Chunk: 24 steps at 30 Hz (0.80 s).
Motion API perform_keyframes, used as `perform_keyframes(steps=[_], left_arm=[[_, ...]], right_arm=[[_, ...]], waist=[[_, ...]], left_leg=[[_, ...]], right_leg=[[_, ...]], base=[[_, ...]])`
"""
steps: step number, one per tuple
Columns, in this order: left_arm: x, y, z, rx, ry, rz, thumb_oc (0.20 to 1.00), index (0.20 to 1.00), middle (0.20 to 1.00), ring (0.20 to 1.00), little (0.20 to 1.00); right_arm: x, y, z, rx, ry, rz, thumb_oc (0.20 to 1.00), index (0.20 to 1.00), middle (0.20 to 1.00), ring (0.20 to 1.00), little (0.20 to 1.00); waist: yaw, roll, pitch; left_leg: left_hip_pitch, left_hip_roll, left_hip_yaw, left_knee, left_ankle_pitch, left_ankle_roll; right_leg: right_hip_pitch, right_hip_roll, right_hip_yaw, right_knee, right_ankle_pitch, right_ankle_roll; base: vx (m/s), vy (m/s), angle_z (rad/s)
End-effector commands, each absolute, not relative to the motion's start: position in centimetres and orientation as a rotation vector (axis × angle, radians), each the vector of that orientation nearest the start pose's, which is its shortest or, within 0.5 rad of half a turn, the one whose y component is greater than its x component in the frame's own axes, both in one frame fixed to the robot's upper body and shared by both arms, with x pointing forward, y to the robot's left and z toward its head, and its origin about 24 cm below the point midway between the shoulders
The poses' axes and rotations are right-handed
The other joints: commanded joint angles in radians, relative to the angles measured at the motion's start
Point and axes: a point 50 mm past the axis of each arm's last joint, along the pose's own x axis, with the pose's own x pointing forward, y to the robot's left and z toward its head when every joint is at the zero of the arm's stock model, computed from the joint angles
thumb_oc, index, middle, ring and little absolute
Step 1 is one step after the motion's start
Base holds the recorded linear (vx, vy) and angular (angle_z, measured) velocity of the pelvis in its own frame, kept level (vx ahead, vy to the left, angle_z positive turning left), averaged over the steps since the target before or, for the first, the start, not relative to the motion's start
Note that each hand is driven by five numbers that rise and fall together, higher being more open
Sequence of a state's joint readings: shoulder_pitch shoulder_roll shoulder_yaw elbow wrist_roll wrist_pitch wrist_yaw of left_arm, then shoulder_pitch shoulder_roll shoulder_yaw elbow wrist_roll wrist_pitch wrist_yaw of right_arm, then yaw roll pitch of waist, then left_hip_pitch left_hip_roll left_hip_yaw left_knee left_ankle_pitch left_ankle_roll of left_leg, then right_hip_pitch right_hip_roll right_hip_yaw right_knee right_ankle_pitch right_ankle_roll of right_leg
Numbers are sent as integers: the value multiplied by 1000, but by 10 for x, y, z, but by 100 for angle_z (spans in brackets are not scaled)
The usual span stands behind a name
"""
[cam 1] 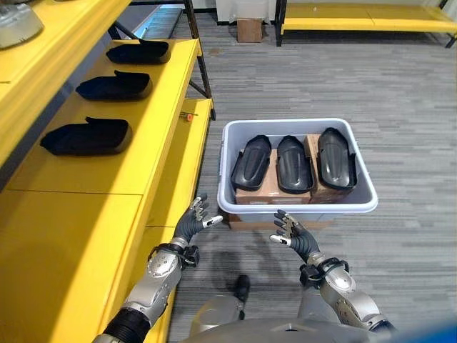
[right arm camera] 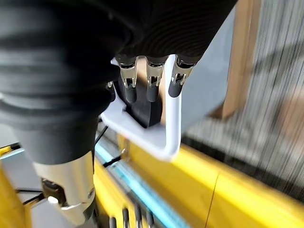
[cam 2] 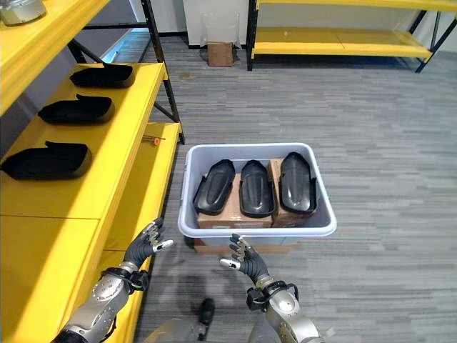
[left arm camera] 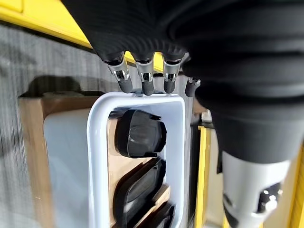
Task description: Move parts from the plastic box to the shelf.
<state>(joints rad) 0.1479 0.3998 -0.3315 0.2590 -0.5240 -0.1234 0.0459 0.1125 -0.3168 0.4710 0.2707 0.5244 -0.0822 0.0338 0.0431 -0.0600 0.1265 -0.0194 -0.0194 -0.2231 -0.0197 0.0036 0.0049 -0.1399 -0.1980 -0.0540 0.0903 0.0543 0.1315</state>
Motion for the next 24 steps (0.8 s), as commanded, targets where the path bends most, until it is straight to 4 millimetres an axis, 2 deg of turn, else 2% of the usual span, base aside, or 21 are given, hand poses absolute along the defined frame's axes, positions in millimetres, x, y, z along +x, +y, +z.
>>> perform_keyframes(steps=[1, 2, 5, 11, 14, 19, 21, 24], left_arm=[[215, 181, -16, -121, 228, -115, 1000, 1000, 1000, 1000, 1000], [216, 177, -16, -136, 227, -119, 1000, 1000, 1000, 1000, 1000], [217, 176, -15, -141, 222, -120, 1000, 1000, 1000, 1000, 1000], [213, 181, -17, -150, 225, -97, 1000, 1000, 1000, 1000, 1000], [212, 183, -17, -151, 221, -89, 1000, 1000, 1000, 1000, 1000], [212, 188, -8, -153, 177, -78, 1000, 1000, 1000, 1000, 1000], [215, 190, 1, -158, 136, -79, 1000, 1000, 1000, 1000, 1000], [223, 193, 21, -157, 41, -80, 1000, 1000, 1000, 1000, 1000]], right_arm=[[206, -139, -22, 143, 278, 314, 1000, 1000, 1000, 1000, 1000], [208, -148, -21, 145, 271, 270, 1000, 1000, 1000, 1000, 1000], [210, -152, -20, 136, 259, 256, 1000, 1000, 1000, 1000, 1000], [211, -166, -16, 113, 236, 209, 1000, 1000, 1000, 1000, 1000], [212, -171, -11, 104, 208, 189, 1000, 1000, 1000, 1000, 1000], [219, -180, 12, 52, 95, 167, 1000, 1000, 1000, 1000, 1000], [226, -184, 27, 29, 22, 155, 1000, 1000, 1000, 1000, 1000], [238, -189, 60, -19, -135, 139, 1000, 1000, 1000, 1000, 1000]], waist=[[-23, 40, -29], [-32, 53, -39], [-35, 63, -40], [-45, 86, -41], [-46, 87, -42], [-51, 91, -41], [-52, 92, -35], [-51, 92, -19]], left_leg=[[39, 104, 8, -68, 5, -42], [9, 129, 8, -68, 22, -61], [-4, 139, 13, -68, 31, -69], [-7, 145, 36, -68, 28, -69], [-6, 142, 46, -68, 25, -68], [-7, 137, 67, -68, 16, -69], [-13, 136, 75, -68, 14, -71], [-27, 135, 89, -68, 14, -73]], right_leg=[[14, 20, -35, -30, 29, -2], [13, 39, -54, -35, 10, -9], [3, 47, -58, -26, 2, -12], [-22, 57, -39, -18, 5, -11], [-23, 55, -33, -29, 14, -9], [-22, 50, -18, -66, 36, -1], [-27, 48, -14, -79, 44, 2], [-50, 45, -1, -80, 55, 7]], base=[[-12, -376, 41], [-23, -178, 31], [-23, -122, 0], [-2, -29, -10], [12, 8, -17], [5, 8, -7], [-10, 13, -19], [-58, 13, -20]])
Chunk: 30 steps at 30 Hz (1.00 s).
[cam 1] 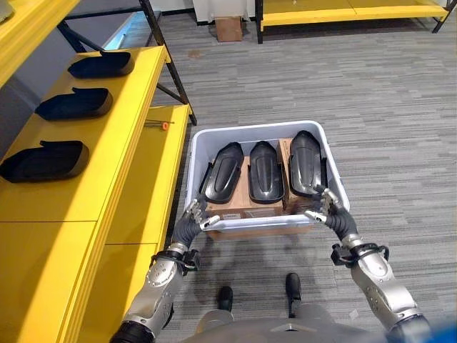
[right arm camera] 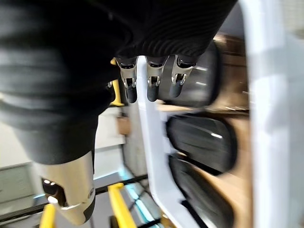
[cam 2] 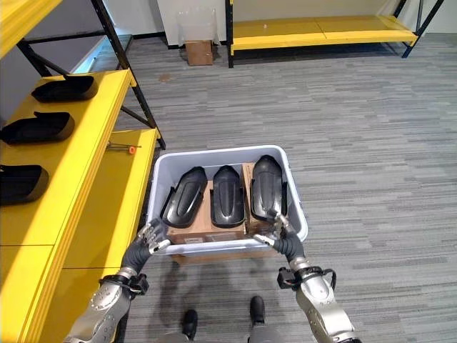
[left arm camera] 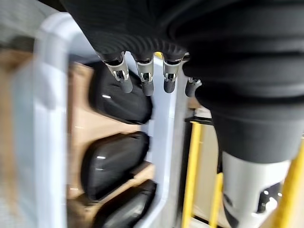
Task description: Move parts from the plastic box to the shelf.
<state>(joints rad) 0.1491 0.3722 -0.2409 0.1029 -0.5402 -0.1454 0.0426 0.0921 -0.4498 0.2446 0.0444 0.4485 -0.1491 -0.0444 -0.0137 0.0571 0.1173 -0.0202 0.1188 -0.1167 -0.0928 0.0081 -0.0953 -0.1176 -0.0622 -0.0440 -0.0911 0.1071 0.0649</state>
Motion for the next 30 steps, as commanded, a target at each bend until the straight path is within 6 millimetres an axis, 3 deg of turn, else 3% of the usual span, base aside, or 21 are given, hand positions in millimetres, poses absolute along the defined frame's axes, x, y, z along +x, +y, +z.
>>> perform_keyframes(steps=[1, 2, 3, 8, 12, 13, 25, 30], left_arm=[[229, 192, 36, -157, -29, -88, 1000, 1000, 1000, 1000, 1000], [233, 191, 43, -158, -63, -92, 1000, 1000, 1000, 1000, 1000], [241, 186, 59, -176, -138, -111, 1000, 1000, 1000, 1000, 1000], [266, 161, 94, -268, -274, -166, 1000, 1000, 1000, 1000, 1000], [272, 154, 105, -260, -312, -187, 1000, 1000, 1000, 1000, 1000], [275, 154, 109, -254, -325, -191, 1000, 1000, 1000, 1000, 1000], [280, 141, 120, -271, -349, -245, 1000, 1000, 1000, 1000, 1000], [280, 142, 120, -270, -345, -245, 1000, 1000, 1000, 1000, 1000]], right_arm=[[249, -189, 83, -60, -241, 130, 1000, 1000, 1000, 1000, 1000], [256, -188, 93, -74, -284, 122, 1000, 1000, 1000, 1000, 1000], [270, -185, 115, -106, -380, 110, 1000, 1000, 1000, 1000, 1000], [328, -163, 149, -193, -444, 51, 1000, 1000, 1000, 1000, 1000], [346, -164, 162, -229, -455, -1, 1000, 1000, 1000, 1000, 1000], [357, -164, 175, -265, -467, -23, 1000, 1000, 1000, 1000, 1000], [387, -177, 220, -311, -491, -140, 1000, 1000, 1000, 1000, 1000], [389, -177, 223, -286, -489, -130, 1000, 1000, 1000, 1000, 1000]], waist=[[5, -23, 5], [6, -22, 13], [8, -18, 39], [40, -8, 95], [49, 1, 117], [55, 5, 130], [71, 31, 182], [75, 40, 188]], left_leg=[[-44, -4, -7, 6, 11, 26], [-55, -5, -2, 6, 14, 25], [-85, -9, 3, 6, 21, 25], [-173, -32, 24, 6, 44, 25], [-202, -39, 27, 6, 54, 26], [-218, -43, 30, 6, 57, 26], [-276, -50, 36, 6, 66, 24], [-285, -50, 35, 6, 64, 23]], right_leg=[[-97, -94, -2, 102, 11, 78], [-111, -95, 0, 103, 14, 78], [-145, -96, 10, 103, 26, 82], [-243, -101, 29, 103, 59, 80], [-284, -103, 37, 117, 60, 77], [-308, -103, 42, 124, 62, 76], [-413, -98, 58, 178, 56, 71], [-434, -98, 59, 193, 49, 72]], base=[[-117, 19, -8], [-199, 36, -15], [-169, 31, -24], [-127, 13, -10], [-48, 4, -6], [-48, 0, -6], [-12, 0, -2], [3, -3, -2]])
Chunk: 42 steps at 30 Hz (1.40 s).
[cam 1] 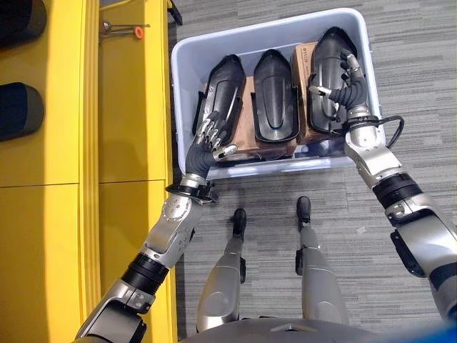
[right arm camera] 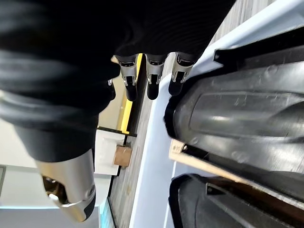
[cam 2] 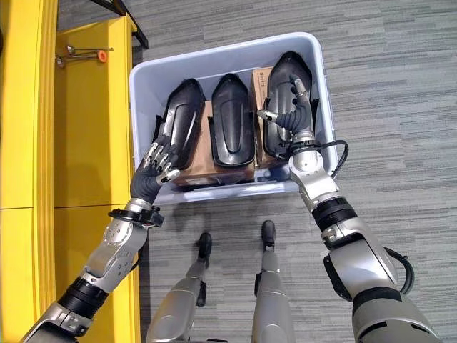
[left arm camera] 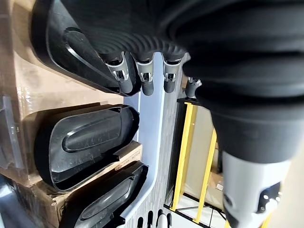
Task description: Move parts from the plastic box to the shelf.
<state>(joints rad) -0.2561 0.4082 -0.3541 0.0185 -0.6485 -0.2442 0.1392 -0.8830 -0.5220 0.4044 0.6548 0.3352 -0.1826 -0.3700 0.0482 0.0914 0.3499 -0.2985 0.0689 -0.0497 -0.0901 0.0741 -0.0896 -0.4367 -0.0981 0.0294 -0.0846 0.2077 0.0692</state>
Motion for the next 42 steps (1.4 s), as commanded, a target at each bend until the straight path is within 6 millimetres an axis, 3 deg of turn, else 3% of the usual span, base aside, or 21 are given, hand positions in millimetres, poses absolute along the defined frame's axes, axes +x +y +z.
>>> perform_keyframes(steps=[1, 13, 18, 22, 33, 42], left_arm=[[280, 142, 120, -270, -345, -245, 1000, 1000, 1000, 1000, 1000], [277, 147, 118, -270, -338, -244, 1000, 1000, 1000, 1000, 1000], [278, 143, 121, -277, -347, -263, 1000, 1000, 1000, 1000, 1000], [279, 140, 123, -276, -357, -274, 1000, 1000, 1000, 1000, 1000], [282, 133, 125, -266, -365, -296, 1000, 1000, 1000, 1000, 1000], [281, 135, 124, -261, -359, -294, 1000, 1000, 1000, 1000, 1000]], right_arm=[[389, -177, 223, -286, -489, -130, 1000, 1000, 1000, 1000, 1000], [408, -182, 211, -279, -340, -153, 1000, 1000, 1000, 1000, 1000], [416, -188, 194, -306, -219, -187, 1000, 1000, 1000, 1000, 1000], [417, -179, 182, -324, -173, -162, 1000, 1000, 1000, 1000, 1000], [405, -144, 129, -354, -69, -12, 1000, 1000, 1000, 1000, 1000], [398, -138, 107, -411, -24, 30, 1000, 1000, 1000, 1000, 1000]], waist=[[13, 5, -45], [45, 35, -23], [69, 57, -17], [77, 62, -14], [77, 40, -4], [80, 26, -6]], left_leg=[[-7, 0, -32, 3, -2, 17], [-54, -7, -44, 3, 13, 13], [-65, -16, -53, 3, 21, 14], [-68, -18, -56, 3, 23, 16], [-63, -17, -77, 3, 24, 19], [-55, -19, -89, 3, 23, 20]], right_leg=[[-116, -62, -14, 187, -52, 68], [-178, -68, -13, 216, -63, 61], [-190, -75, -20, 223, -67, 60], [-193, -77, -24, 230, -71, 59], [-171, -84, -44, 228, -77, 60], [-148, -89, -51, 221, -78, 61]], base=[[5, -7, -8], [-1, -2, -1], [-3, 2, 3], [1, 1, 9], [0, -4, 5], [0, 3, 2]])
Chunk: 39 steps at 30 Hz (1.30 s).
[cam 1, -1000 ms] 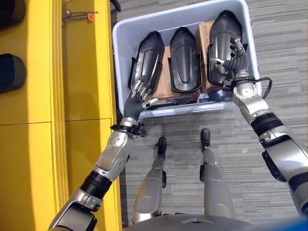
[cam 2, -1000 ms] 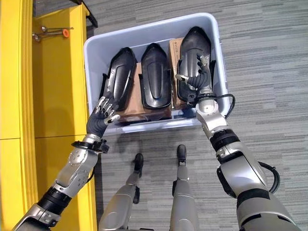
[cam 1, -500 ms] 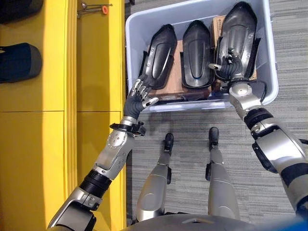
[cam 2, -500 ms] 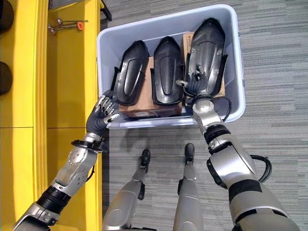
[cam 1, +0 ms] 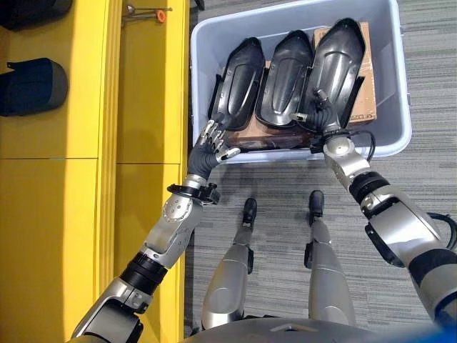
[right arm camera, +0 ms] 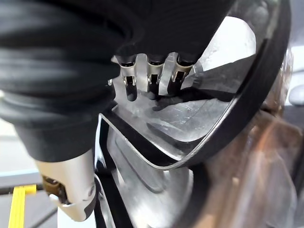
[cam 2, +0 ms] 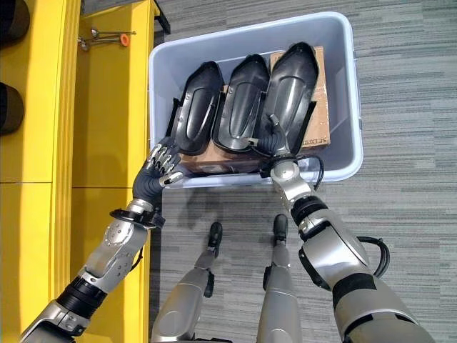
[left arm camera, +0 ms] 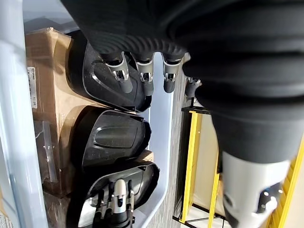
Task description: Move parts from the plastic box to the shelf.
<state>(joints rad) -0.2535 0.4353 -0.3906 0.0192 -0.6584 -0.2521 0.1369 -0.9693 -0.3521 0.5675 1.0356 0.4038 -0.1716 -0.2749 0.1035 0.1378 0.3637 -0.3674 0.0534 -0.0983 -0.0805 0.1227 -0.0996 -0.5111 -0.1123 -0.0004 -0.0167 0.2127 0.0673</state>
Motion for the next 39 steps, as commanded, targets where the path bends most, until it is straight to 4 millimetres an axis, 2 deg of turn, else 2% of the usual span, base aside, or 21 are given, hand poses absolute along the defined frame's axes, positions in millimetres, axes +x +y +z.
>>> perform_keyframes(steps=[1, 4, 5, 6, 7, 8, 9, 11, 12, 15, 17, 18, 20, 26, 32, 36, 39], left_arm=[[281, 135, 123, -258, -358, -292, 1000, 1000, 1000, 1000, 1000], [281, 139, 126, -253, -369, -276, 1000, 1000, 1000, 1000, 1000], [281, 143, 127, -260, -373, -245, 1000, 1000, 1000, 1000, 1000], [281, 143, 127, -260, -373, -245, 1000, 1000, 1000, 1000, 1000], [281, 146, 126, -255, -369, -233, 1000, 1000, 1000, 1000, 1000], [281, 150, 128, -257, -378, -206, 1000, 1000, 1000, 1000, 1000], [280, 150, 127, -257, -377, -206, 1000, 1000, 1000, 1000, 1000], [280, 153, 130, -267, -388, -178, 1000, 1000, 1000, 1000, 1000], [280, 153, 129, -267, -387, -178, 1000, 1000, 1000, 1000, 1000], [278, 156, 132, -267, -399, -163, 1000, 1000, 1000, 1000, 1000], [278, 158, 132, -263, -405, -153, 1000, 1000, 1000, 1000, 1000], [276, 159, 134, -265, -416, -143, 1000, 1000, 1000, 1000, 1000], [274, 160, 134, -269, -422, -130, 1000, 1000, 1000, 1000, 1000], [271, 162, 134, -266, -429, -112, 1000, 1000, 1000, 1000, 1000], [270, 162, 132, -270, -425, -91, 1000, 1000, 1000, 1000, 1000], [269, 161, 130, -276, -419, -87, 1000, 1000, 1000, 1000, 1000], [269, 161, 130, -274, -421, -83, 1000, 1000, 1000, 1000, 1000]], right_arm=[[398, -140, 108, -417, -27, 20, 1000, 1000, 1000, 1000, 1000], [400, -143, 126, -419, -98, -8, 1000, 1000, 1000, 1000, 1000], [399, -141, 156, -377, -232, -20, 1000, 1000, 1000, 1000, 1000], [399, -141, 156, -377, -232, -20, 1000, 1000, 1000, 1000, 1000], [396, -141, 171, -387, -300, -26, 1000, 1000, 1000, 1000, 1000], [386, -139, 201, -355, -455, -29, 1000, 1000, 1000, 1000, 1000], [385, -139, 200, -356, -453, -30, 1000, 1000, 1000, 1000, 1000], [367, -146, 233, -338, -634, -83, 1000, 1000, 1000, 1000, 1000], [367, -146, 233, -338, -634, -83, 1000, 1000, 1000, 1000, 1000], [347, -154, 255, -351, -783, -146, 1000, 1000, 1000, 1000, 1000], [333, -158, 264, -386, -874, -205, 1000, 1000, 1000, 1000, 1000], [317, -158, 270, -388, -957, -235, 1000, 1000, 1000, 1000, 1000], [299, -155, 270, -347, -1028, -250, 1000, 1000, 1000, 1000, 1000], [293, -154, 257, -288, -1006, -285, 1000, 1000, 1000, 1000, 1000], [301, -154, 239, -228, -918, -308, 1000, 1000, 1000, 1000, 1000], [312, -158, 218, -205, -801, -351, 1000, 1000, 1000, 1000, 1000], [317, -160, 213, -216, -770, -366, 1000, 1000, 1000, 1000, 1000]], waist=[[25, -22, -19], [18, -31, -16], [-1, -44, -15], [-1, -44, -15], [-8, -50, -15], [-24, -59, -13], [-23, -59, -14], [-40, -69, -18], [-40, -69, -18], [-53, -73, -20], [-61, -73, -21], [-69, -73, -23], [-79, -74, -25], [-86, -77, -28], [-90, -76, -20], [-91, -68, -12], [-90, -65, -10]], left_leg=[[16, -3, -41, -7, -26, 30], [20, -1, -37, -7, -28, 30], [23, 3, -30, -7, -32, 29], [23, 3, -30, -7, -32, 29], [24, 5, -26, -7, -34, 29], [28, 9, -21, -7, -39, 29], [28, 8, -20, -7, -39, 29], [30, 12, -14, -7, -47, 29], [30, 12, -14, -7, -47, 29], [33, 14, -7, -7, -52, 28], [34, 15, -3, -7, -56, 29], [34, 15, -1, -7, -58, 28], [34, 16, 4, -7, -62, 27], [32, 18, 9, -7, -65, 27], [29, 20, 12, -7, -66, 26], [21, 17, 13, -7, -67, 25], [18, 16, 14, -7, -66, 25]], right_leg=[[-72, -75, -22, 153, -83, 63], [-71, -72, -18, 152, -81, 64], [-72, -67, -15, 150, -79, 65], [-72, -67, -15, 150, -79, 65], [-73, -65, -13, 149, -78, 65], [-74, -62, -10, 148, -76, 66], [-75, -62, -10, 148, -76, 67], [-80, -58, -5, 149, -77, 69], [-80, -58, -4, 149, -77, 69], [-82, -57, -1, 150, -79, 73], [-84, -56, 1, 151, -80, 75], [-86, -56, 3, 151, -81, 76], [-89, -54, 7, 147, -81, 79], [-94, -52, 6, 145, -79, 82], [-102, -54, 8, 146, -77, 80], [-113, -57, 14, 147, -75, 81], [-117, -58, 14, 147, -74, 81]], base=[[-6, 8, 6], [-13, 19, 7], [-8, 21, 4], [0, 0, 0], [0, 0, 0], [0, 0, 0], [0, 0, 0], [8, 4, -13], [11, -1, -17], [8, 6, -5], [16, 9, -7], [19, 7, -13], [16, 5, -16], [8, -2, -3], [1, -2, -1], [0, 0, 0], [0, 0, 0]])
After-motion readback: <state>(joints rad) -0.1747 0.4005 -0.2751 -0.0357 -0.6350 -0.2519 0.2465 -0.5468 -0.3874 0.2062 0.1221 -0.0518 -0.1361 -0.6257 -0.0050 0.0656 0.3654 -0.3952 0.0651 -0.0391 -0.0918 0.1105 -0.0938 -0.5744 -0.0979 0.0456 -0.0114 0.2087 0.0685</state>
